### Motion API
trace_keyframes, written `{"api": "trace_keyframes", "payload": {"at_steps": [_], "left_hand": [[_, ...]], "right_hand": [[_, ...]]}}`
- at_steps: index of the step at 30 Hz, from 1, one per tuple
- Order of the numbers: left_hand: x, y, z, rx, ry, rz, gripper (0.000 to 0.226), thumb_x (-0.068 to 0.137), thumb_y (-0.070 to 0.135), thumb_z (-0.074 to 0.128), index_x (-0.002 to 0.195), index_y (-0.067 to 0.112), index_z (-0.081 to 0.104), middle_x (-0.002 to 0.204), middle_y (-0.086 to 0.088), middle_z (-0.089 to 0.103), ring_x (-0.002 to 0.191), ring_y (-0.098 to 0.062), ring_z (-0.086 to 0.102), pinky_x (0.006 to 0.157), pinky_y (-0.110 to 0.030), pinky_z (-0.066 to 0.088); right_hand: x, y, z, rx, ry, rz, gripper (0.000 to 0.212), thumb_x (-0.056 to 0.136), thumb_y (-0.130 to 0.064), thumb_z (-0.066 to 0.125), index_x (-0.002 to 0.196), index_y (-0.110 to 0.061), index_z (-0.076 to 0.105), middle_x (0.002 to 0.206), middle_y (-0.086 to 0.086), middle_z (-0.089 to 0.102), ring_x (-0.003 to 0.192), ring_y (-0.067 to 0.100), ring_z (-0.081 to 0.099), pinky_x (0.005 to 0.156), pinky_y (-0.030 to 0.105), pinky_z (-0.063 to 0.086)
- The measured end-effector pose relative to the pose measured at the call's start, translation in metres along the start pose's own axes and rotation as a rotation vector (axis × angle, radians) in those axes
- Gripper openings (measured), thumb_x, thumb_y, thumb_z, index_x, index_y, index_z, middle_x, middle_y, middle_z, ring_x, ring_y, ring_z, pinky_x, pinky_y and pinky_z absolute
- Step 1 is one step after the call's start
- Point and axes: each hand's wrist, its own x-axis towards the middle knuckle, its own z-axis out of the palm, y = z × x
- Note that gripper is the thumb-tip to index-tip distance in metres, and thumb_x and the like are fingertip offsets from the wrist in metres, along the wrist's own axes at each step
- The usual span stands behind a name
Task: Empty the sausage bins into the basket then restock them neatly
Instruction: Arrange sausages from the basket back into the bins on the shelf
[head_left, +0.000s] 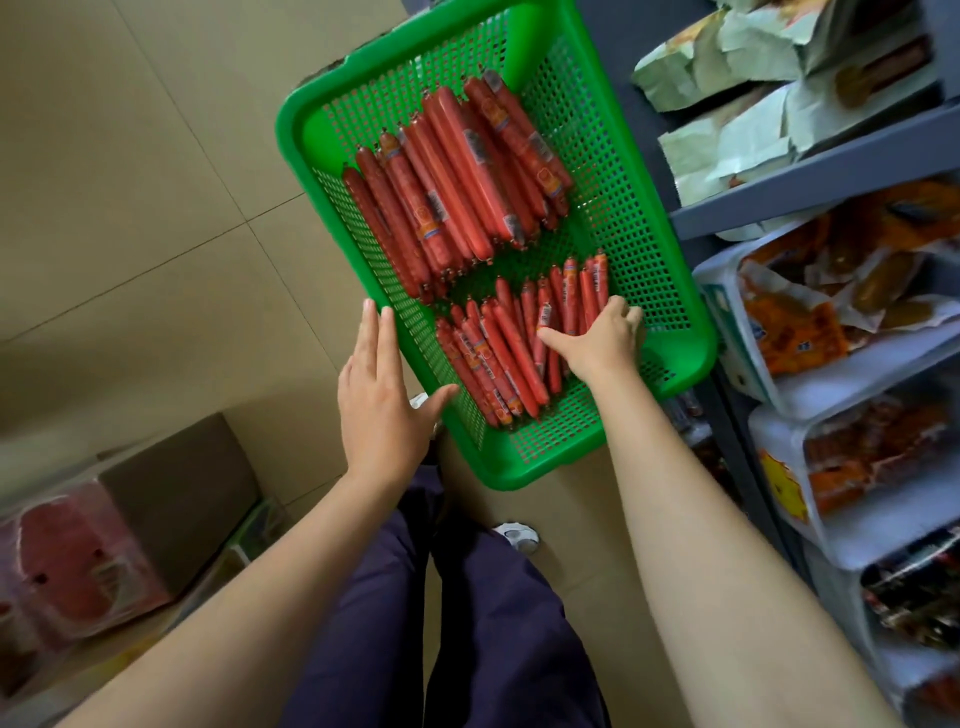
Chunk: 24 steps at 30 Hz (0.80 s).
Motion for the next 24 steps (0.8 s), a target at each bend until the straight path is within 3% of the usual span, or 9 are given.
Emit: {"api": "trace_keyframes", "payload": {"at_steps": [5, 10, 13, 20, 24], "left_hand": [[0.0, -0.001, 0.001, -0.033, -0.002, 0.008, 0.107, 0.074, 0.04, 0.084, 0.154, 0.003, 0.023, 0.163, -0.013, 0.017, 0.133, -0.036, 0.046, 0.105, -0.049, 0.041], [-0.001, -0.004, 0.002, -0.038, 0.004, 0.027, 0.106, 0.074, 0.041, 0.083, 0.154, 0.002, 0.025, 0.163, -0.014, 0.018, 0.128, -0.036, 0.05, 0.101, -0.048, 0.044], [0.0, -0.005, 0.001, -0.037, -0.001, 0.031, 0.107, 0.074, 0.042, 0.083, 0.154, 0.002, 0.024, 0.163, -0.014, 0.017, 0.128, -0.035, 0.05, 0.101, -0.048, 0.044], [0.001, -0.002, 0.0, -0.03, -0.017, 0.009, 0.108, 0.073, 0.042, 0.084, 0.154, 0.002, 0.024, 0.163, -0.014, 0.018, 0.137, -0.032, 0.043, 0.103, -0.047, 0.042], [0.0, 0.0, -0.001, -0.021, -0.023, -0.005, 0.107, 0.075, 0.044, 0.081, 0.155, 0.005, 0.022, 0.164, -0.012, 0.016, 0.146, -0.026, 0.03, 0.105, -0.047, 0.04]], "right_hand": [[0.02, -0.002, 0.014, 0.088, -0.162, 0.089, 0.128, 0.063, -0.057, 0.084, 0.153, -0.005, 0.01, 0.159, 0.018, 0.015, 0.146, 0.034, 0.018, 0.117, 0.048, 0.024], [0.022, -0.01, 0.022, 0.018, -0.083, 0.0, 0.099, 0.065, -0.045, 0.086, 0.14, -0.007, 0.032, 0.147, 0.015, 0.036, 0.135, 0.034, 0.035, 0.106, 0.044, 0.036], [0.021, -0.022, 0.024, -0.078, -0.097, -0.076, 0.093, 0.068, -0.039, 0.085, 0.139, -0.006, 0.035, 0.144, 0.016, 0.038, 0.133, 0.035, 0.037, 0.107, 0.041, 0.036], [0.026, -0.029, 0.023, -0.079, -0.173, 0.056, 0.103, 0.064, -0.041, 0.087, 0.144, -0.007, 0.032, 0.147, 0.017, 0.037, 0.137, 0.035, 0.035, 0.111, 0.049, 0.034], [0.019, -0.027, 0.027, 0.052, -0.152, 0.098, 0.081, 0.065, -0.037, 0.086, 0.128, -0.004, 0.048, 0.133, 0.015, 0.053, 0.122, 0.032, 0.052, 0.099, 0.038, 0.044]]}}
